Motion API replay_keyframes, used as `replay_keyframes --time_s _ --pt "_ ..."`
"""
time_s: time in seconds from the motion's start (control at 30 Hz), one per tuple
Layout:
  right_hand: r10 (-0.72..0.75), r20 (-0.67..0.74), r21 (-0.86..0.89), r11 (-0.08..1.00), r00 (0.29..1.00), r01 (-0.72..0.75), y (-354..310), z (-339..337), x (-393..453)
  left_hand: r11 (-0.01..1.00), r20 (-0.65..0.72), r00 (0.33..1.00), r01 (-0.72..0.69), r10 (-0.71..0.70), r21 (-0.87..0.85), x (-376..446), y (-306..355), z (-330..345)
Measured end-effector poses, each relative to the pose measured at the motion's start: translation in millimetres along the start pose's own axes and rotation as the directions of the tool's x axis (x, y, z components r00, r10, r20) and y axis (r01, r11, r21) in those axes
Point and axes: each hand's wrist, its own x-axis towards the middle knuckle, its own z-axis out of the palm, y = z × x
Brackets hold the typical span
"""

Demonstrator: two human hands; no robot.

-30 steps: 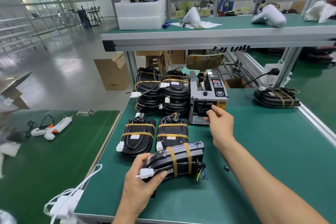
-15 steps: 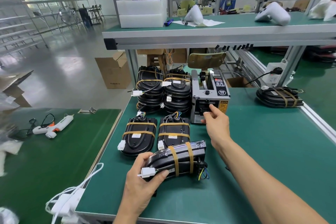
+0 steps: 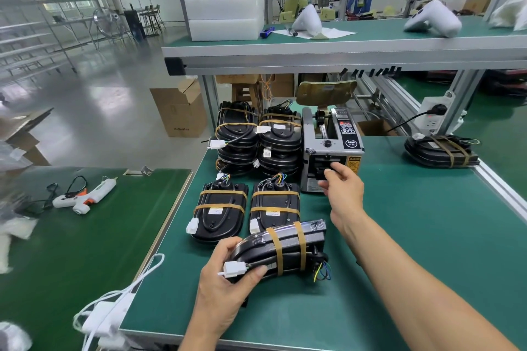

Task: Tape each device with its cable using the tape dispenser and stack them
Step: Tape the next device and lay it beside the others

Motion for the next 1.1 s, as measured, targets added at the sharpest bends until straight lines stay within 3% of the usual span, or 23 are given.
replay_keyframes --time_s 0.2,0.47,1.1 --pt "-0.035 -0.191 -0.106 0.994 0.981 0.015 -6.6 5.3 -0.2 1.0 -0.008 1.0 -0.006 0.006 0.01 0.7 3.1 0.7" --pt "-0.111 -0.247 -0.392 0.92 0.963 0.005 -14.3 17.3 5.6 1.0 -0.002 1.0 -0.009 0.009 0.015 0.4 0.9 -0.8" --pt "-0.168 -0.285 -0.484 0.875 0.944 0.01 -15.4 26.8 4.3 0.999 -0.008 0.999 -0.036 0.037 0.015 -0.4 5.9 0.9"
